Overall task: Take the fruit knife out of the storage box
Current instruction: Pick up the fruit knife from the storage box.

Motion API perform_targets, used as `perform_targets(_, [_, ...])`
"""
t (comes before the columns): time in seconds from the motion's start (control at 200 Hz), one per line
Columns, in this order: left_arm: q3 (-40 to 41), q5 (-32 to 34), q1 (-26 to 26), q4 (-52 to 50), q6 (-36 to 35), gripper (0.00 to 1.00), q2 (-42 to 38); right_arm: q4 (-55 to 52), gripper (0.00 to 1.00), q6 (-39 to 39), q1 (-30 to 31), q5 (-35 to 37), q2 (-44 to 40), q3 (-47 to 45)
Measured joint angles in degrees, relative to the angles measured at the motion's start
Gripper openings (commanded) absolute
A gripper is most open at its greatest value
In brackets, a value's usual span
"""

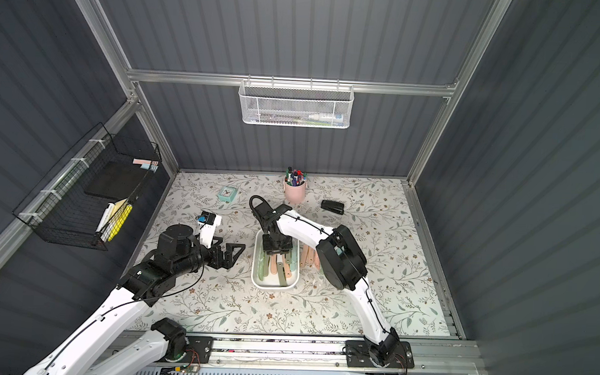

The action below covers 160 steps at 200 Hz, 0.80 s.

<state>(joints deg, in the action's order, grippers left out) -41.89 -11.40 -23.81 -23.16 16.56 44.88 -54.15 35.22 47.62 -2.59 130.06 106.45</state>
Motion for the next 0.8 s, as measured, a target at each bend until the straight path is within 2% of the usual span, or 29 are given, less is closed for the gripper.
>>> perform_targets(0.485, [0.0, -0.2, 0.0, 0.0, 0.0, 0.99, 0.0, -0.9, 0.37, 0.8, 1.9, 0.0, 0.0, -1.7])
perform_targets(0.645, [0.0, -0.1, 0.0, 0.0, 0.0, 0.99, 0.0, -3.2, 0.37, 0.8, 1.9, 0.0, 2.0, 1.1])
perform_targets(0.8, [0.0, -0.1, 0.0, 0.0, 0.0, 0.99, -0.3, -5.7, 0.26, 0.7, 2.1, 1.0, 3.7, 4.0])
